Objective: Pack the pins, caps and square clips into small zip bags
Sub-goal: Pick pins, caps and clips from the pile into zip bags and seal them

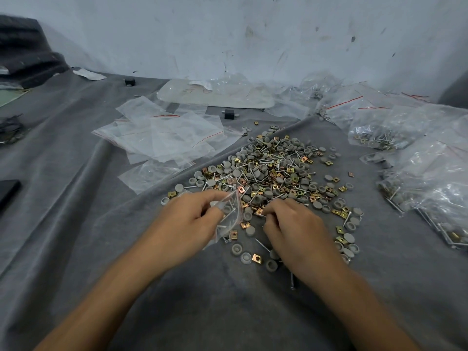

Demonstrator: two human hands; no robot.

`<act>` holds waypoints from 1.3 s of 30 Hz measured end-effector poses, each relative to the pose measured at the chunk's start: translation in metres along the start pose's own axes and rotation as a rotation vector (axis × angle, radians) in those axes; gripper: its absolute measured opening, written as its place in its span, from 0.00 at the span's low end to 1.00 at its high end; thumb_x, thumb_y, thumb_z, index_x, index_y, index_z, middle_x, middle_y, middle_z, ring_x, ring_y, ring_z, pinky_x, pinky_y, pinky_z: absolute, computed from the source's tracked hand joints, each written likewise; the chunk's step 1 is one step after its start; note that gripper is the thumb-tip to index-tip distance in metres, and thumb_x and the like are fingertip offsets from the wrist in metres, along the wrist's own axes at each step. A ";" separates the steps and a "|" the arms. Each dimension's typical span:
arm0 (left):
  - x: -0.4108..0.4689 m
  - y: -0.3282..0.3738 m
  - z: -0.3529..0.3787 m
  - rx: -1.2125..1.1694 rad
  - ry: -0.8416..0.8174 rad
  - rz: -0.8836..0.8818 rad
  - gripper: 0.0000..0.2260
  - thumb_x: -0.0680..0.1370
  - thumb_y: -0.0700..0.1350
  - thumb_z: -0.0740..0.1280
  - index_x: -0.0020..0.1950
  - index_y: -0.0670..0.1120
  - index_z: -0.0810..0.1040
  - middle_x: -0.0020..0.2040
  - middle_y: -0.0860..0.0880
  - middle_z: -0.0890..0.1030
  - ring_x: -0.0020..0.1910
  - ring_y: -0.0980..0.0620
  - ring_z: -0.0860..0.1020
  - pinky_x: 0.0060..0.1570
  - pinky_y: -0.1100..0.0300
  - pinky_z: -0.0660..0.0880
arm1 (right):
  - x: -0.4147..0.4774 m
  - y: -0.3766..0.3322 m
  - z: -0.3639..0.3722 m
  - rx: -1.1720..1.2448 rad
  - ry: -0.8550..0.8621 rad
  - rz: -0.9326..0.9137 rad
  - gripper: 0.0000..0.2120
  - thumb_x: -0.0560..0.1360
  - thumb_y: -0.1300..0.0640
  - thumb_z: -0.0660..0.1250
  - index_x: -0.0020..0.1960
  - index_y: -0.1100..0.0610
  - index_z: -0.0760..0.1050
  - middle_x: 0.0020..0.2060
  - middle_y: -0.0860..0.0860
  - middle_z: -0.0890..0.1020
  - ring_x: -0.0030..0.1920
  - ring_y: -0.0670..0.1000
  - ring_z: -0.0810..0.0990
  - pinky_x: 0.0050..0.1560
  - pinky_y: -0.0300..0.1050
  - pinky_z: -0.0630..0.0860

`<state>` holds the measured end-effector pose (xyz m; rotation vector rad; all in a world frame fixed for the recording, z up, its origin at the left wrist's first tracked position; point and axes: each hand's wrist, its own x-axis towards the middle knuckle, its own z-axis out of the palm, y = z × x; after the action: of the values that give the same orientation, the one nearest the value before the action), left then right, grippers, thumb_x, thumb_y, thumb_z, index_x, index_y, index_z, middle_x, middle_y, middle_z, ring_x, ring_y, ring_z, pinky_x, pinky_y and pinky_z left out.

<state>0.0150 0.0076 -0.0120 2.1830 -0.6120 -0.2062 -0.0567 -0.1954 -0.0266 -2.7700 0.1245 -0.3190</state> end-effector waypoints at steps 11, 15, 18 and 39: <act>-0.001 0.007 0.002 -0.008 -0.041 0.011 0.19 0.74 0.55 0.56 0.59 0.64 0.80 0.32 0.49 0.82 0.29 0.53 0.78 0.36 0.46 0.78 | -0.003 -0.012 0.006 0.445 0.177 -0.190 0.08 0.83 0.55 0.63 0.58 0.49 0.79 0.50 0.42 0.77 0.52 0.41 0.77 0.49 0.30 0.72; -0.002 0.006 0.002 0.009 -0.060 0.015 0.21 0.75 0.53 0.56 0.63 0.65 0.79 0.32 0.49 0.82 0.28 0.53 0.77 0.35 0.47 0.78 | -0.004 -0.015 0.005 0.511 0.089 -0.268 0.13 0.83 0.57 0.64 0.66 0.47 0.77 0.46 0.36 0.79 0.48 0.41 0.80 0.46 0.32 0.72; -0.001 0.004 0.002 -0.010 -0.044 0.013 0.19 0.74 0.56 0.56 0.60 0.67 0.79 0.32 0.49 0.82 0.29 0.54 0.78 0.38 0.44 0.79 | -0.002 -0.010 0.001 0.593 0.068 -0.191 0.11 0.83 0.55 0.64 0.63 0.45 0.77 0.43 0.44 0.84 0.40 0.48 0.83 0.38 0.45 0.77; 0.000 -0.001 0.003 -0.007 -0.023 0.045 0.16 0.71 0.61 0.54 0.53 0.78 0.73 0.33 0.51 0.83 0.29 0.56 0.79 0.39 0.41 0.80 | -0.002 0.006 -0.009 -0.041 -0.191 -0.205 0.07 0.74 0.44 0.65 0.42 0.46 0.75 0.39 0.40 0.74 0.46 0.42 0.64 0.47 0.37 0.60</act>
<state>0.0142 0.0062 -0.0141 2.1603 -0.6718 -0.2093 -0.0607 -0.2038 -0.0206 -2.8411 -0.2039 -0.1023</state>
